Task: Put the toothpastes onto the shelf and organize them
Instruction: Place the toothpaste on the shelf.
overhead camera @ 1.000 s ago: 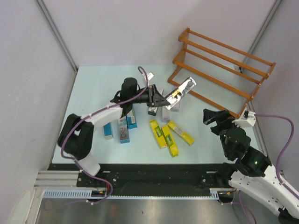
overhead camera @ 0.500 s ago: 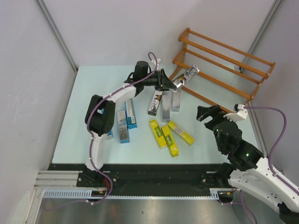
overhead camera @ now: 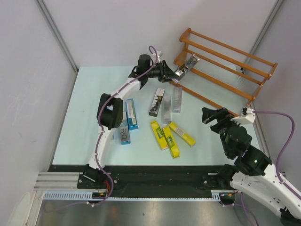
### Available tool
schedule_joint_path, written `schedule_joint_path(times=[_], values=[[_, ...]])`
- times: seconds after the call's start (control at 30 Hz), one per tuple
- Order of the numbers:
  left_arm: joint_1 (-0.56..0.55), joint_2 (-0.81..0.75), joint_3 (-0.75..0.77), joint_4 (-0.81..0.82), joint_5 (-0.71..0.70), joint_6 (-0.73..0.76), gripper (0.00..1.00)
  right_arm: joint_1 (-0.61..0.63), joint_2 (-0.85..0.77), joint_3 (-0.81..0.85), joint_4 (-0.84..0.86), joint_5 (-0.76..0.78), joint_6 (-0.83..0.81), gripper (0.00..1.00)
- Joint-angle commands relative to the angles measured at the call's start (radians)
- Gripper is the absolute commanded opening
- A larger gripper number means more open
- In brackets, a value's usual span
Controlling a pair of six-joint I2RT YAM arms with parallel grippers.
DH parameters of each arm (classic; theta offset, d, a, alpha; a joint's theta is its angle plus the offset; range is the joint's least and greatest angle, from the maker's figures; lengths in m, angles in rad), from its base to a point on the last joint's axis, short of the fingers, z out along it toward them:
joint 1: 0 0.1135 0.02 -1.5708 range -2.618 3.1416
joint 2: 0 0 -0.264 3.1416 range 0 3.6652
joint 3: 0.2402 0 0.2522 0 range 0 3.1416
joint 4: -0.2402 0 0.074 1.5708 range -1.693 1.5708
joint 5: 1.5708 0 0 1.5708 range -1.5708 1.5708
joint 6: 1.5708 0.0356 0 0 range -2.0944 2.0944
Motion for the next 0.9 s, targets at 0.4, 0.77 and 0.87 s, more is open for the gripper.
schedule_joint_path(times=[0.4, 0.77, 0.87], values=[[-0.033, 0.166, 0.317, 0.192, -0.078, -0.255, 0.48, -0.161, 0.272, 0.033, 0.246, -0.362, -0.183, 0.96], [-0.025, 0.179, 0.320, 0.238, -0.167, -0.290, 0.49, -0.563, 0.646, 0.079, 0.622, -0.897, -0.166, 0.74], [-0.025, 0.196, 0.322, 0.269, -0.184, -0.326, 0.46, -0.573, 0.740, 0.109, 0.702, -0.937, -0.160, 0.58]])
